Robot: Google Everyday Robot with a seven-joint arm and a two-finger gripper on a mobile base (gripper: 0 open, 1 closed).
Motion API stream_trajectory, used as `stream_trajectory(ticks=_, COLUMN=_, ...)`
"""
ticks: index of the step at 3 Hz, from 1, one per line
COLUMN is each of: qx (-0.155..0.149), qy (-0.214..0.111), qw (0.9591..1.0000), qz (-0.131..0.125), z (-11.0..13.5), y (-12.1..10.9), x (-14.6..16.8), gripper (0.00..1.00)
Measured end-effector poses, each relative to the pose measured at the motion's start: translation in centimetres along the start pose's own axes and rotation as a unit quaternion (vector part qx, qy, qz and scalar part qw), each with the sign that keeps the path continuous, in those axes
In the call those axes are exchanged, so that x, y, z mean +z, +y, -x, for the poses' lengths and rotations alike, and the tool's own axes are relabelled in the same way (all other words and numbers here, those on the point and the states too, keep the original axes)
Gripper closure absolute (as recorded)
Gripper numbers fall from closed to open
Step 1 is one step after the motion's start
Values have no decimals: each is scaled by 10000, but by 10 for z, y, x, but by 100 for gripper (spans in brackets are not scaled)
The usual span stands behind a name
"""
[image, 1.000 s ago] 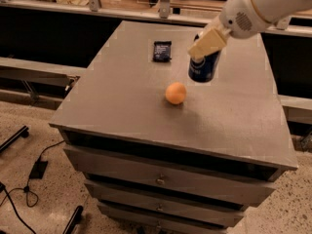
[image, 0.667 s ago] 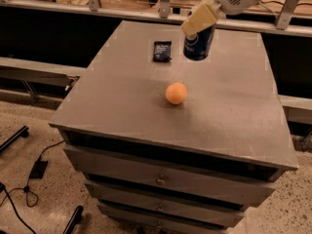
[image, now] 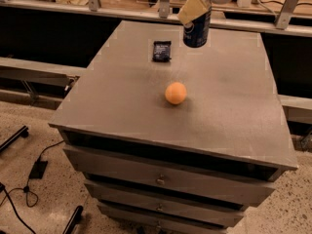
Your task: Move pepsi can near rxbar blueberry
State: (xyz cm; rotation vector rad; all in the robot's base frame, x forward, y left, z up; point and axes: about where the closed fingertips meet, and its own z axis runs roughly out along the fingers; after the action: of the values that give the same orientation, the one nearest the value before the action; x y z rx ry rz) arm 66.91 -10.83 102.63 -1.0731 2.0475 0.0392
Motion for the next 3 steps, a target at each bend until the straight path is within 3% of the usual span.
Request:
stream_trajectory(ticks=1, qx=90, qy=-42, qw=9999, qz=-103, z=6, y=-16, x=21, gripper=100)
stream_trajectory(ticks=2, qx=293, qy=-104, qw=9994, qz=-132, z=18, y=-33, x=65, gripper=100)
stream_trajectory(ticks=3, qx=438, qy=-111, qw=9989, qz=-93, z=21, y=-39, x=90, gripper=100)
